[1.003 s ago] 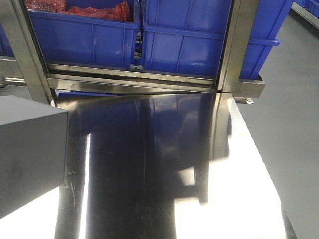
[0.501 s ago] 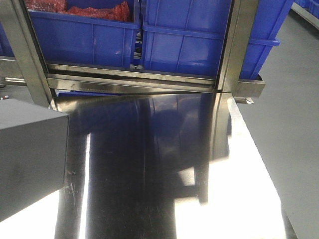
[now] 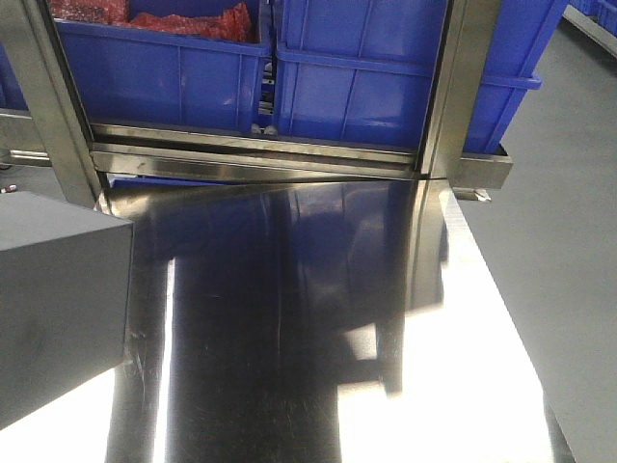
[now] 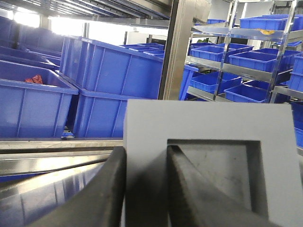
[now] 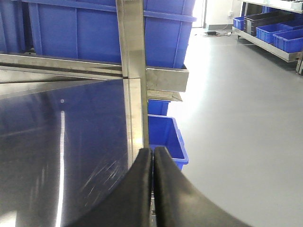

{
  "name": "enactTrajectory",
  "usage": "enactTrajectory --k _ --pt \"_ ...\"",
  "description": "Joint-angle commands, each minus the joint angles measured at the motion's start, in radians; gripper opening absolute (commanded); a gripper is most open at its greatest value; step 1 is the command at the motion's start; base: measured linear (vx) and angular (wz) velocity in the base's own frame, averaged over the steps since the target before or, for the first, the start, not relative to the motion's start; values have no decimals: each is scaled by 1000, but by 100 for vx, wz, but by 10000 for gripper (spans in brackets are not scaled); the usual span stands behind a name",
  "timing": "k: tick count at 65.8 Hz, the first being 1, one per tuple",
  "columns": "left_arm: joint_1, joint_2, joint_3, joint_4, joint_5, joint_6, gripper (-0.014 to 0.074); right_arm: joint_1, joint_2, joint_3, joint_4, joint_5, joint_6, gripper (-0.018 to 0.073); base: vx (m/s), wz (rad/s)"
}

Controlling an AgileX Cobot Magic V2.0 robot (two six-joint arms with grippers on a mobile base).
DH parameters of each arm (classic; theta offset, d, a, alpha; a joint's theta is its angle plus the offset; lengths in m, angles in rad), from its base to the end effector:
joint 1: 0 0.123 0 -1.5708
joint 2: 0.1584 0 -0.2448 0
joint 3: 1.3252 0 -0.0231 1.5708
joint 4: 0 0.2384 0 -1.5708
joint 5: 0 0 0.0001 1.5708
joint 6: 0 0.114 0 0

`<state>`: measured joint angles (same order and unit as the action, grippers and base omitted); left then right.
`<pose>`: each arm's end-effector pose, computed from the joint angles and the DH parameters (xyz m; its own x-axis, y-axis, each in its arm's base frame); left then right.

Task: Sort gray base to blue bin
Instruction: 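Drive the base away from the table holding the block in the left gripper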

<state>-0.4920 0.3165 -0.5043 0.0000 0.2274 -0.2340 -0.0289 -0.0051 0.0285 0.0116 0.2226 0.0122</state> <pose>0.1052 -0.0564 0.3272 -0.0687 -0.2262 -0.9716 0.4692 0.8522 -0.2316 0.1070 -0.0028 0.1805 -0.1574 0.0281 -0.9871 0.0301 0.9993 0.0236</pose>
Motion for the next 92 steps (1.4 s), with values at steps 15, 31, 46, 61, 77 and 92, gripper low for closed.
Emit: enactTrajectory --k 15,31,46,61,77,92 --pt "-2 7 -31 0 -100 -7 -6 -3 18 1 -5 -73 -12 -5 0 0" --pt "-2 7 -31 0 -100 -7 -6 -3 18 1 -5 -73 -12 -5 0 0" --pt "-2 7 -31 0 -100 -7 -6 -3 18 1 -5 -73 -12 -5 0 0" --pt "-2 7 -31 0 -100 -7 -6 -3 18 1 -5 -73 -12 -5 0 0" --pt "-2 7 -31 0 -100 -7 -6 -3 18 1 -5 -73 -12 -5 -2 -5" --pt "-2 7 -31 0 -100 -7 -6 -3 18 1 -5 -73 -12 -5 -6 -20"
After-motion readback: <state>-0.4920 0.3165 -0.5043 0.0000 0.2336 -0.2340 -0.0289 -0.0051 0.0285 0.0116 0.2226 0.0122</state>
